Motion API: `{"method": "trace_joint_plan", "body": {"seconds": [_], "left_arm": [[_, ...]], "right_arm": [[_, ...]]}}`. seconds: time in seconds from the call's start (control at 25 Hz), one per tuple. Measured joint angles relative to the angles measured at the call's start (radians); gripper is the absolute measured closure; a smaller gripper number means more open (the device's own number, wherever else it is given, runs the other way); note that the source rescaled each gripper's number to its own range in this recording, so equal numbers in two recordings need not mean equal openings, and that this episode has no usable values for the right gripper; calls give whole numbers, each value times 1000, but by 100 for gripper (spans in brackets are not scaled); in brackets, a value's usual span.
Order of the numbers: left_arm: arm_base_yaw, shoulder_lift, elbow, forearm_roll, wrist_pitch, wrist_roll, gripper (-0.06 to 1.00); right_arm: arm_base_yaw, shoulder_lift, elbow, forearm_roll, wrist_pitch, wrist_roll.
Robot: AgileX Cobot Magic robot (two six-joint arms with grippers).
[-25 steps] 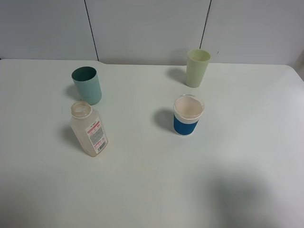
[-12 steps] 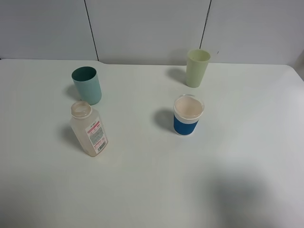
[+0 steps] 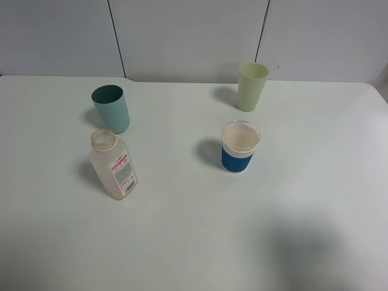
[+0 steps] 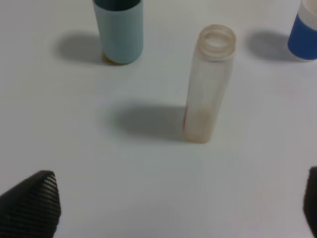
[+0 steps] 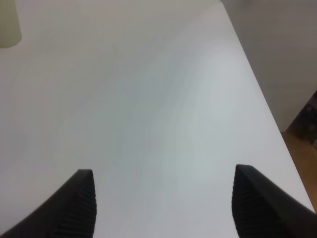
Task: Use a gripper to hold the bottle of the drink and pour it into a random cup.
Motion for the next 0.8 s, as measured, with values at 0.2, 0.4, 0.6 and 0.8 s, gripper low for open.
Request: {"method": "trace_joint_plan", "body": {"seconds": [0.2,0.4,0.6,0.8], "left_arm": [[0,0,0,0,0,0,-6],[59,0,0,1,0,0,-6],[194,0,0,2,0,-3,-6],[306,0,0,30,0,-36,-6]], "right_arm": [[0,0,0,0,0,0],[0,0,0,0,0,0],[0,0,0,0,0,0],[0,0,0,0,0,0]]}}
